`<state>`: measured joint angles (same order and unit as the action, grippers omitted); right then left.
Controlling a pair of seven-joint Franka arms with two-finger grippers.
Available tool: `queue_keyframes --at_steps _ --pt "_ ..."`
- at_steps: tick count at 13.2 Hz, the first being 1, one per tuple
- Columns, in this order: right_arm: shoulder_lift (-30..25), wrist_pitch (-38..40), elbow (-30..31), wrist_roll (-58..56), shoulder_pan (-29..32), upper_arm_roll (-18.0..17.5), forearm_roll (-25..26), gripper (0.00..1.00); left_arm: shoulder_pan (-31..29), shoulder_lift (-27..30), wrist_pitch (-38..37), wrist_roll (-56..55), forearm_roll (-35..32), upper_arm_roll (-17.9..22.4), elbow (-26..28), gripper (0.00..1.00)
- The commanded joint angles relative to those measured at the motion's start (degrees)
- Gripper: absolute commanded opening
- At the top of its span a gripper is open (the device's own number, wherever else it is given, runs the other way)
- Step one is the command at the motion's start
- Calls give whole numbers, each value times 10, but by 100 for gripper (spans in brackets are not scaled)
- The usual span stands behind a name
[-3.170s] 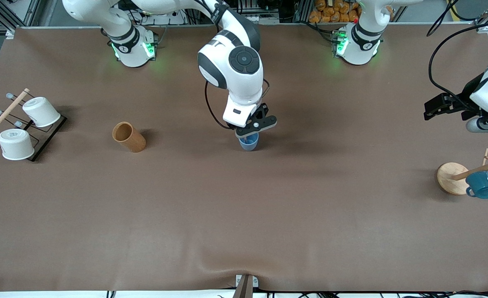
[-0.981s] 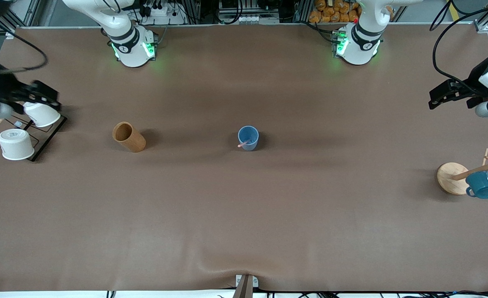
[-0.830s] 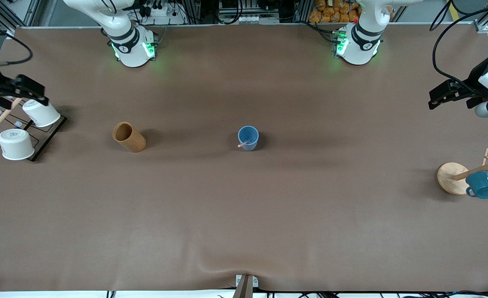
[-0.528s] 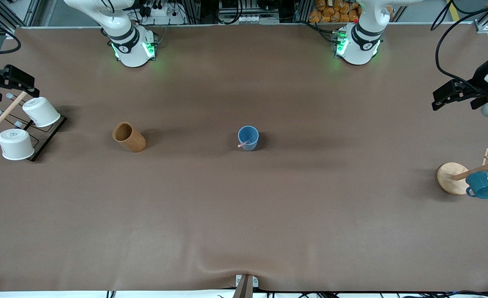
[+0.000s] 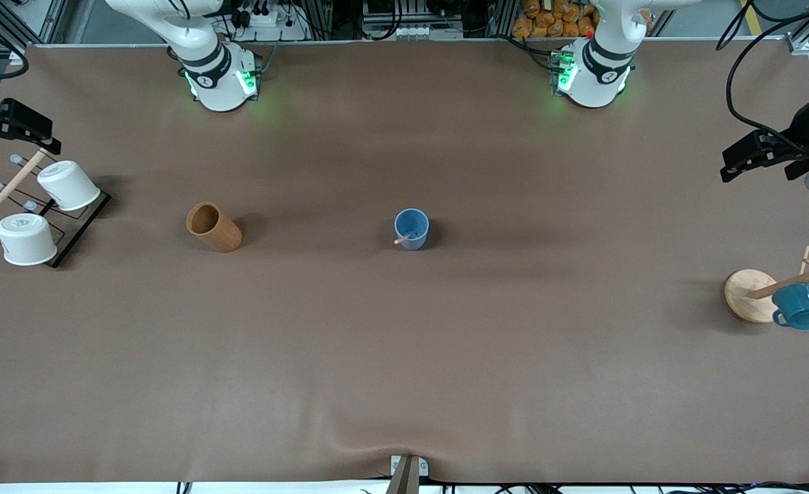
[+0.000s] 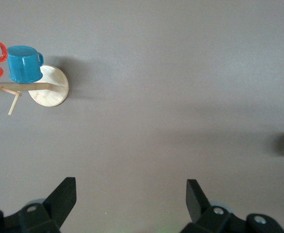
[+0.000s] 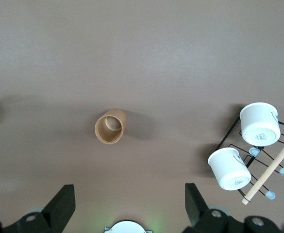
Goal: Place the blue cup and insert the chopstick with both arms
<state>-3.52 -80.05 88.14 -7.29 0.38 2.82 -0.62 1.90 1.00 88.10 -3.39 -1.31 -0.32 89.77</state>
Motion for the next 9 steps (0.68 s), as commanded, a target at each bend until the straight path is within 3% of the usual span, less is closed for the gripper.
queue_keyframes --at_steps 1,9 --pt "-5 11 -10 12 7 -6 9 100 -3 -7 -13 -5 10 0 -19 100" --pt "-5 16 -13 12 7 2 9 100 -3 -7 -13 -7 4 0 -19 100"
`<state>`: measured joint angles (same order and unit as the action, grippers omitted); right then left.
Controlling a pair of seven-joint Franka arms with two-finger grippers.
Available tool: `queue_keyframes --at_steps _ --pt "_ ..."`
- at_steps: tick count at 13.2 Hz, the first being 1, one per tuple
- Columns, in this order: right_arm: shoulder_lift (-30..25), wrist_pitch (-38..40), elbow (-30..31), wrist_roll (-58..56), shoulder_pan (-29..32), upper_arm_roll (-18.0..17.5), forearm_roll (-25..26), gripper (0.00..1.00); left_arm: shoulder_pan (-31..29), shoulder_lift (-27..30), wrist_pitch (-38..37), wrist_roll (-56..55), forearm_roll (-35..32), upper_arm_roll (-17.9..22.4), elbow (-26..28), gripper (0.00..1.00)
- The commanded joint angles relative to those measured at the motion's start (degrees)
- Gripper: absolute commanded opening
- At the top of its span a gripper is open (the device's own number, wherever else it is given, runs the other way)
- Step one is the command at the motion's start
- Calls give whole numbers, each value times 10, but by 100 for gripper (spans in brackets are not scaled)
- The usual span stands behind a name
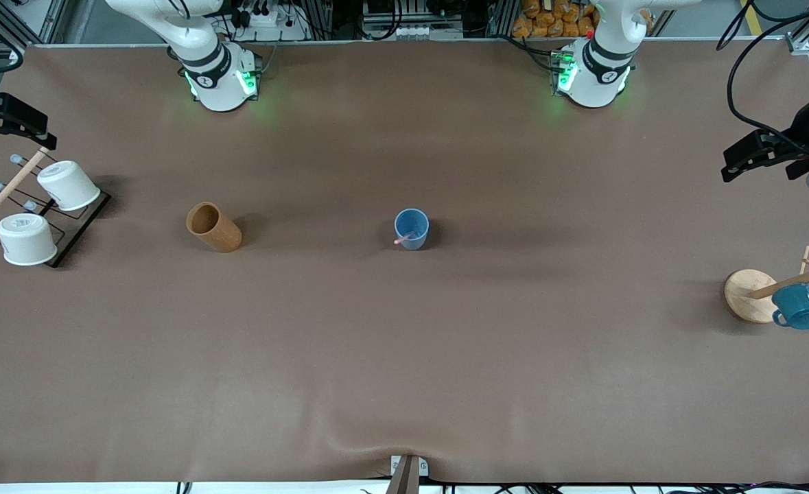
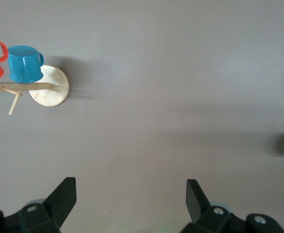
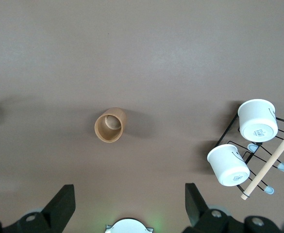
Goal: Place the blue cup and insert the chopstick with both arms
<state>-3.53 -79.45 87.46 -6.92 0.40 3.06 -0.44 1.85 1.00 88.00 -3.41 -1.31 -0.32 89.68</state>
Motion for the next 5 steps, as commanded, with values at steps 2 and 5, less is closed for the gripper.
queue_keyframes --at_steps 2,5 --pt "-5 10 -7 9 7 -2 5 100 -3 -6 -13 -6 3 0 -18 100" --pt "-5 11 -6 8 7 -2 6 100 -3 -4 -13 -6 3 -1 -17 100"
